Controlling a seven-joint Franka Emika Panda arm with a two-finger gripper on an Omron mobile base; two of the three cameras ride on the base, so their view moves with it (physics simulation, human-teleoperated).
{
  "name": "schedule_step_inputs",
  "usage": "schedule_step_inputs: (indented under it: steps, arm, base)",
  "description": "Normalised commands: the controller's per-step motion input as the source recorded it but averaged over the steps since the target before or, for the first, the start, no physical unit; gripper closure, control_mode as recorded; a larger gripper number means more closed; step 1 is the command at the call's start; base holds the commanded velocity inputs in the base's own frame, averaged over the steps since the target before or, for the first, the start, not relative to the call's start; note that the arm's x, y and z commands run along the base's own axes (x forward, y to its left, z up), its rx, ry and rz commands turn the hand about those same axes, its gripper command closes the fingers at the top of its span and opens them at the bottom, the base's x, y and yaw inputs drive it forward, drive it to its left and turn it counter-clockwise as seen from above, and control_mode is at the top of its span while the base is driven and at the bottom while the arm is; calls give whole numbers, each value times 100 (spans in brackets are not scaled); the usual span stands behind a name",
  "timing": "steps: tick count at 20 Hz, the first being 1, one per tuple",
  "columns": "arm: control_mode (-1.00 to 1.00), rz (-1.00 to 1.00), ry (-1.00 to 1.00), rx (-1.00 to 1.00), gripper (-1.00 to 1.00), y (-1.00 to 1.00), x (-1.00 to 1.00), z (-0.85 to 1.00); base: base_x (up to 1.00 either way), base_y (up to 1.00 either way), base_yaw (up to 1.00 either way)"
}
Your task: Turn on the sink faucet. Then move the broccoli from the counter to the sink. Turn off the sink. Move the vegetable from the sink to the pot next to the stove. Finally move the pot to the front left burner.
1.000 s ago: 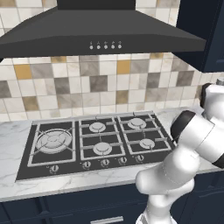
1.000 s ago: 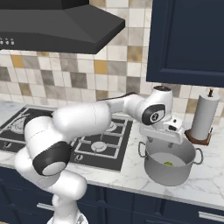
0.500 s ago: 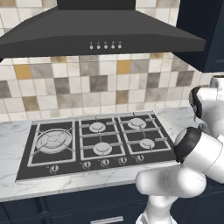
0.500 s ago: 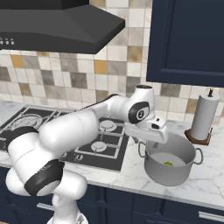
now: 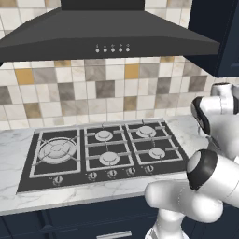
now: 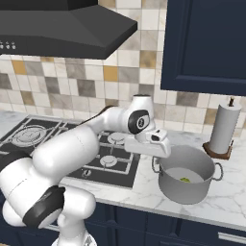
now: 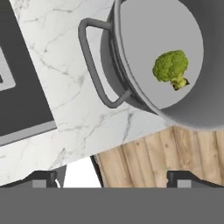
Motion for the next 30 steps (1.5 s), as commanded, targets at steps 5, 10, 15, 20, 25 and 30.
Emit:
schedule_step_inputs:
  steps: [5, 10, 15, 20, 25, 30]
  arm:
    - [-100, 0, 3, 0, -100, -3, 2, -1]
    - [-100, 0, -2, 0, -100, -11, 8, -12]
    - [-100, 0, -4, 0, -100, -14, 14, -14]
    - [-100, 0, -2, 0, -100, -10, 18, -16]
    - [-100, 4, 0, 0, -100, -1, 17, -23]
    - [-100, 6, -1, 0, -100, -3, 17, -17]
  base:
    - [0, 0, 0]
    - [0, 0, 0]
    - [0, 0, 0]
    - [0, 0, 0]
    - [0, 0, 0]
    - [0, 0, 0]
